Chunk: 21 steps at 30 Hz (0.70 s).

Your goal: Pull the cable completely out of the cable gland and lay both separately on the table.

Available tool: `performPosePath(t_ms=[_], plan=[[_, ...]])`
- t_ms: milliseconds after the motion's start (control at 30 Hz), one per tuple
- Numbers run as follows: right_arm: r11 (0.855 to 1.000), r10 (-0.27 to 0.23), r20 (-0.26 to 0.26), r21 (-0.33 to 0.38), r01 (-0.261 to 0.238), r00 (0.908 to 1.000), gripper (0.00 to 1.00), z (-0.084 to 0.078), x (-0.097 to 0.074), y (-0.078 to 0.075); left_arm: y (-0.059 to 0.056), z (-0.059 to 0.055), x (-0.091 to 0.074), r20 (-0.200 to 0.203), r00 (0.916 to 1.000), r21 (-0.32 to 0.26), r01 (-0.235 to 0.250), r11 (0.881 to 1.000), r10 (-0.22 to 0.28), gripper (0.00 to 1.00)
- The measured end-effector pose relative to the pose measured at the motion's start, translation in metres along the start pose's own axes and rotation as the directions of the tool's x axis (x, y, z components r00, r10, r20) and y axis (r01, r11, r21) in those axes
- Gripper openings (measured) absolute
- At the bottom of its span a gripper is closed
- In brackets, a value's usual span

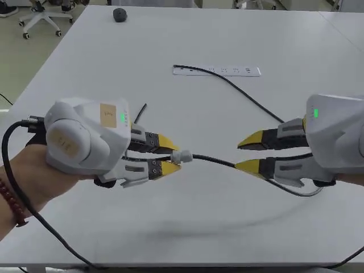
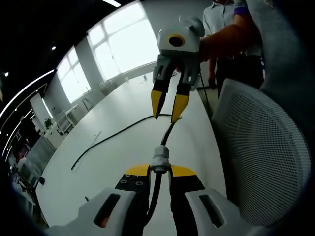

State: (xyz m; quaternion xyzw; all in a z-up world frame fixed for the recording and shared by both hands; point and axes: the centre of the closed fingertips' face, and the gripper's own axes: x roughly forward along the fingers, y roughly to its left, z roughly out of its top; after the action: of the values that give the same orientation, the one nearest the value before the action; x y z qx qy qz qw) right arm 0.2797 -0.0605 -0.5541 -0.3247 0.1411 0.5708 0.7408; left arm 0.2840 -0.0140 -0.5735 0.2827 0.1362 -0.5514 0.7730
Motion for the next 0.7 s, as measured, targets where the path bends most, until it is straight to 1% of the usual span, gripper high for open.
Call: performPosePath(t_ms=[100,167,300,367,567,700], plan=[[0.999,0.020,0.022,-0.028,-0.019,0.9996,0.09,0.013,0.008,0.006,0.001,0.001,0.000,0.000,1.0000,0.002,-0.003,1.000,0.003,0.15],[0.999,0.027,0.019,-0.041,-0.026,0.9995,0.09,0.016,0.015,0.009,0.001,0.002,0.001,0.002,1.0000,0.002,-0.004,1.000,0.004,0.15],[0.998,0.034,0.015,-0.052,-0.033,0.9993,0.06,0.017,0.023,0.009,-0.001,0.004,0.002,0.008,1.0000,0.002,-0.002,1.000,0.002,0.15],[0.998,0.041,0.009,-0.050,-0.040,0.9991,0.06,0.016,0.026,0.009,-0.001,0.004,0.002,0.009,1.0000,0.002,-0.001,1.000,0.001,0.15],[0.996,0.054,0.001,-0.065,-0.054,0.9986,0.00,0.016,0.027,0.012,-0.002,0.005,0.002,0.014,0.9999,0.002,0.000,1.000,0.000,0.15],[0.996,0.050,-0.001,-0.078,-0.050,0.9987,0.00,0.015,0.026,0.011,-0.001,0.006,0.002,0.018,0.9998,0.005,0.001,1.000,-0.001,0.15]])
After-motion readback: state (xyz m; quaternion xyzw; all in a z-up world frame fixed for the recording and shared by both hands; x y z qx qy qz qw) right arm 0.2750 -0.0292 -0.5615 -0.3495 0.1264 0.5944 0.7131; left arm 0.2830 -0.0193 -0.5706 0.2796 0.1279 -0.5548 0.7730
